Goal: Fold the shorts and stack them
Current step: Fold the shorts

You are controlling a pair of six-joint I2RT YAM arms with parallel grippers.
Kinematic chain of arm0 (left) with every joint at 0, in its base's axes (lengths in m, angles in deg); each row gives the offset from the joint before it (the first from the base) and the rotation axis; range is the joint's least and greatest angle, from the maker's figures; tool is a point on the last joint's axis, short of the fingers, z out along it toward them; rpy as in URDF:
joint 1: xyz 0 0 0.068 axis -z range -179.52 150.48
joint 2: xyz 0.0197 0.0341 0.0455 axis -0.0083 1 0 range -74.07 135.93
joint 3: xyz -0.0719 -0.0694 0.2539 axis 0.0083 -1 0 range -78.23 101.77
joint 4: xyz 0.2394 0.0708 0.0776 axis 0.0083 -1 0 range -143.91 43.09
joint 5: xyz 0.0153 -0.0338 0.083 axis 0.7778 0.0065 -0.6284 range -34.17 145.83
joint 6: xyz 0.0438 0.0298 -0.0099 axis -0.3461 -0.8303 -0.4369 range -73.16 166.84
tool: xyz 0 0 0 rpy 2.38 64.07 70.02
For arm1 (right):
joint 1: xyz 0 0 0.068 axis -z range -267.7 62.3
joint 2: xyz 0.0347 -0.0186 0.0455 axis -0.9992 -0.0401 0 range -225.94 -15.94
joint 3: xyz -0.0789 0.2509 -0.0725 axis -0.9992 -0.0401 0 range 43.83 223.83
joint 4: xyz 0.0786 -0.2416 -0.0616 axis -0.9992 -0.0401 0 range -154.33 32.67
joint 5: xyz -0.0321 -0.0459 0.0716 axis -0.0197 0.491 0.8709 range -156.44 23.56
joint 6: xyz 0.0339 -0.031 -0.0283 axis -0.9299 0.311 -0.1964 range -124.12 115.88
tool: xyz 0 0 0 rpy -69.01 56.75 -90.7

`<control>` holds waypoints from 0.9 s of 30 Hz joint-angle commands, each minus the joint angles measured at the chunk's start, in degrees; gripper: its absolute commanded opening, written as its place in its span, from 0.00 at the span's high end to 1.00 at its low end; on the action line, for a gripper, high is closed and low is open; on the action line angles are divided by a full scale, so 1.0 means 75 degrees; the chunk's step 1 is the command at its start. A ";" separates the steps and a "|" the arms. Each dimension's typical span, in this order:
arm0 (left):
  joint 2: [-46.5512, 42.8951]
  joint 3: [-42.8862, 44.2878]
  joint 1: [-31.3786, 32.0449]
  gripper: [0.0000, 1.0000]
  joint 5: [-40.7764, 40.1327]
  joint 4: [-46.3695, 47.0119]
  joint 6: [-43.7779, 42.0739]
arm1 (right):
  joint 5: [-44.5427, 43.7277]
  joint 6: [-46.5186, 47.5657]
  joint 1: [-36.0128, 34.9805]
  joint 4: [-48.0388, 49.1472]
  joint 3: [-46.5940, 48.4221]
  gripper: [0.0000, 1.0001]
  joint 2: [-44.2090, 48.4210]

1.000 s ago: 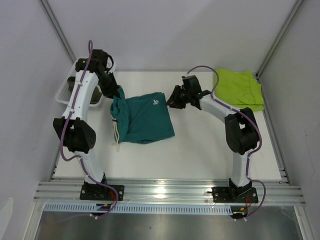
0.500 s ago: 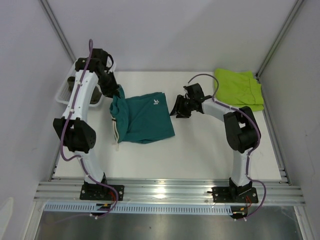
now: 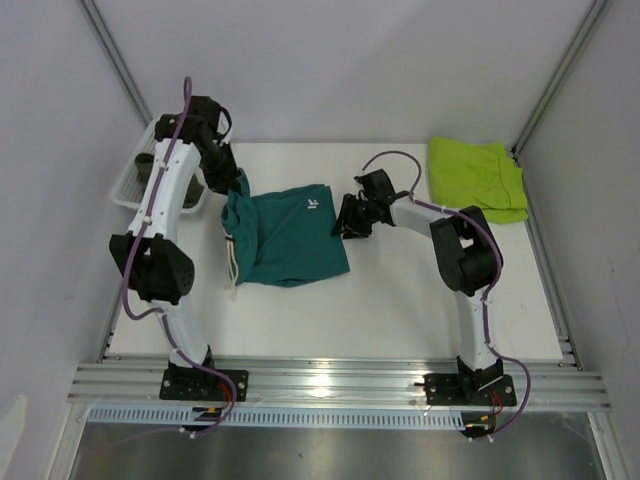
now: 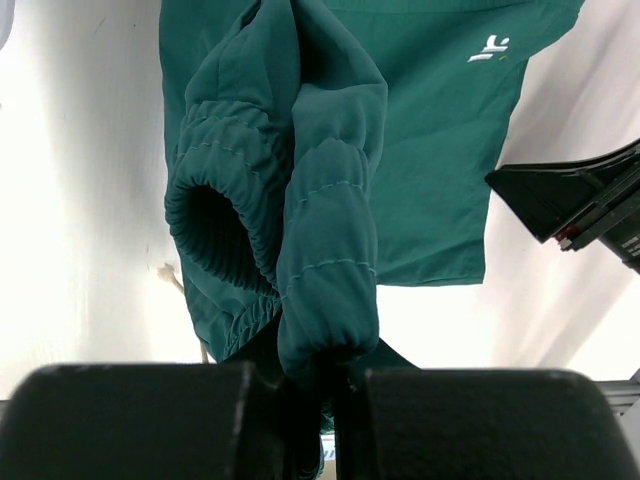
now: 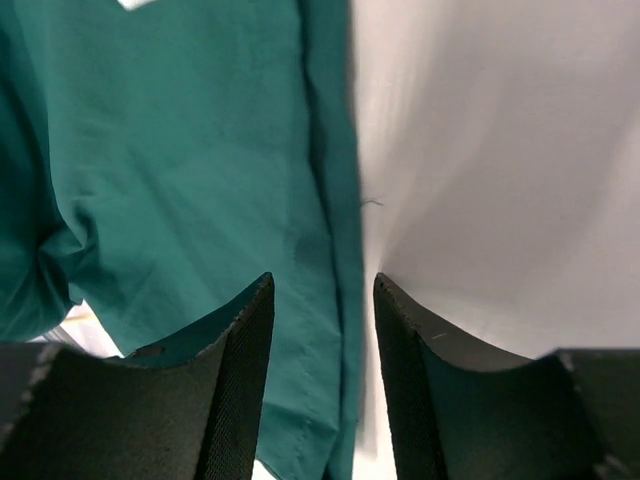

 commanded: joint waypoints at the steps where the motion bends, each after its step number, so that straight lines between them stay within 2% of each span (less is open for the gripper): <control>1: 0.0096 0.0498 0.0132 1.00 -0.0097 -0.0247 -0.0177 | -0.0114 0.0135 -0.0195 -0.0097 0.0270 0.55 -0.0194; 5: 0.0143 0.0557 0.0225 1.00 -0.0284 -0.0270 -0.0212 | -0.0255 -0.0005 -0.0313 -0.0109 -0.0010 0.70 -0.0077; 7: 0.0201 0.0673 0.0330 1.00 -0.0494 -0.0329 -0.0247 | -0.0383 -0.0157 -0.0395 0.0066 -0.0337 0.90 0.0121; 8: 0.0224 0.0709 0.0389 1.00 -0.0600 -0.0375 -0.0270 | -0.0465 -0.0158 -0.0453 0.0102 -0.0467 0.91 0.0123; 9: 0.0306 0.0768 0.0448 1.00 -0.0717 -0.0469 -0.0294 | -0.0547 -0.0263 -0.0512 0.0137 -0.0585 0.98 0.0308; 18: 0.0810 0.1506 0.1420 1.00 -0.2181 -0.0973 -0.0470 | -0.1321 -0.0826 -0.1425 0.0443 -0.1359 1.00 0.0920; 23: 0.1022 0.1589 0.2076 1.00 -0.2557 -0.0927 -0.0376 | -0.1228 -0.1072 -0.1567 0.0547 -0.1429 1.00 0.0849; 27: 0.1045 0.1542 0.2638 1.00 -0.3306 -0.0623 -0.0458 | -0.0970 -0.1411 -0.1532 0.0828 -0.1628 1.00 0.0791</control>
